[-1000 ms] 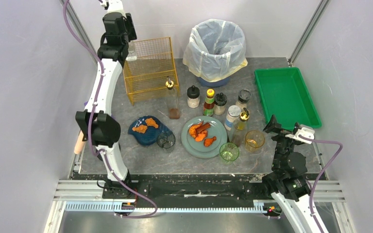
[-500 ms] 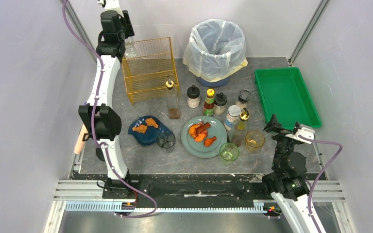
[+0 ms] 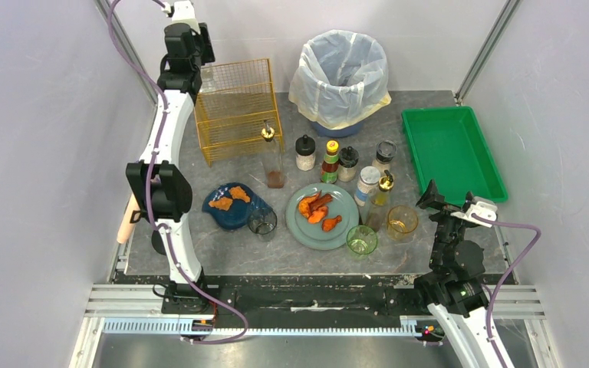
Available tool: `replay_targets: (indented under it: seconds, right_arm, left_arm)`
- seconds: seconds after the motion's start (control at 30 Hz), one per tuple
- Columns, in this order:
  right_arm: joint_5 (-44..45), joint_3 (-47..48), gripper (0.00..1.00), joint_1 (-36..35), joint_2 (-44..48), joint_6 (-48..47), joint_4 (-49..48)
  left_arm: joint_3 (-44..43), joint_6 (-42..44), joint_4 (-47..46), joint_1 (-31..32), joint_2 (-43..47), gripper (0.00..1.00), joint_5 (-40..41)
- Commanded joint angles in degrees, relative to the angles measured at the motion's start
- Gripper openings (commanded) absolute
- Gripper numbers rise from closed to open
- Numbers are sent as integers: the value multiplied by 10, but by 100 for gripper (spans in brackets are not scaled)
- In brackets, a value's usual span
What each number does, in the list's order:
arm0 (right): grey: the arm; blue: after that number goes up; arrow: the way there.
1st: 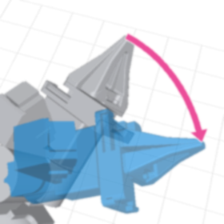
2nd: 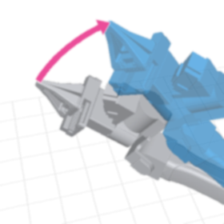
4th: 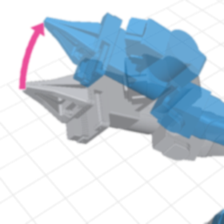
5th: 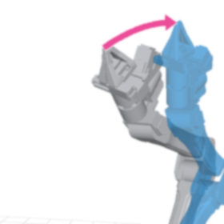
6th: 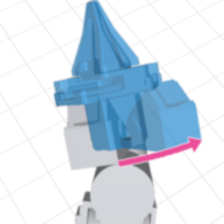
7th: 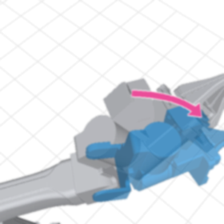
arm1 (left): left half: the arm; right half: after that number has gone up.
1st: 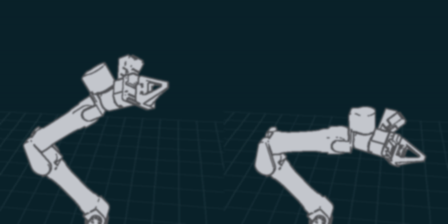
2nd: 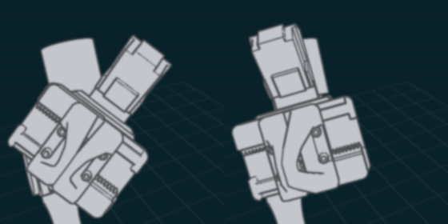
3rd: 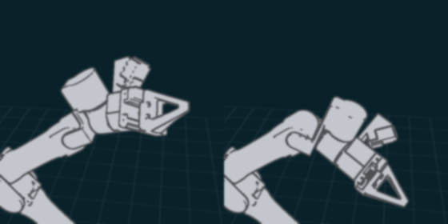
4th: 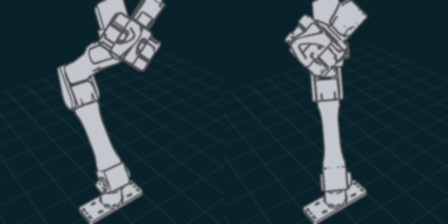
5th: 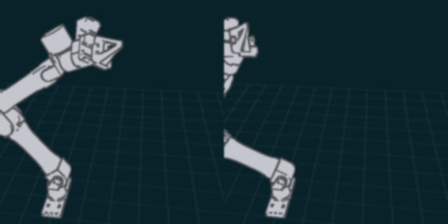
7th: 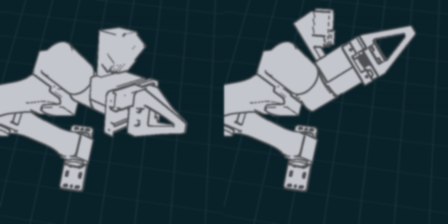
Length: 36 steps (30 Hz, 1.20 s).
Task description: Clear the kitchen counter
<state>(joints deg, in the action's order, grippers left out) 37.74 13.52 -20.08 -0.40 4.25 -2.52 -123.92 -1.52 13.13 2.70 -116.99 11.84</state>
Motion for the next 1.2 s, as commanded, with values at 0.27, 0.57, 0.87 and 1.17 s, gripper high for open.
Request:
replay_targets:
  seconds: [0.27,0.57,0.87,1.17]
  right_arm:
    - [-11,0,98,1,96,-3,-11]
    - [-13,3,98,1,96,0,-7]
    - [-16,5,98,1,96,4,-1]
    - [-20,9,98,1,96,8,4]
  left_arm:
    - [64,30,-115,-4,6,13,-2]
    - [113,-11,-149,-11,0,21,0]
    - [119,-51,-144,-24,-19,34,-10]
    - [113,-52,-117,-26,-35,51,-34]
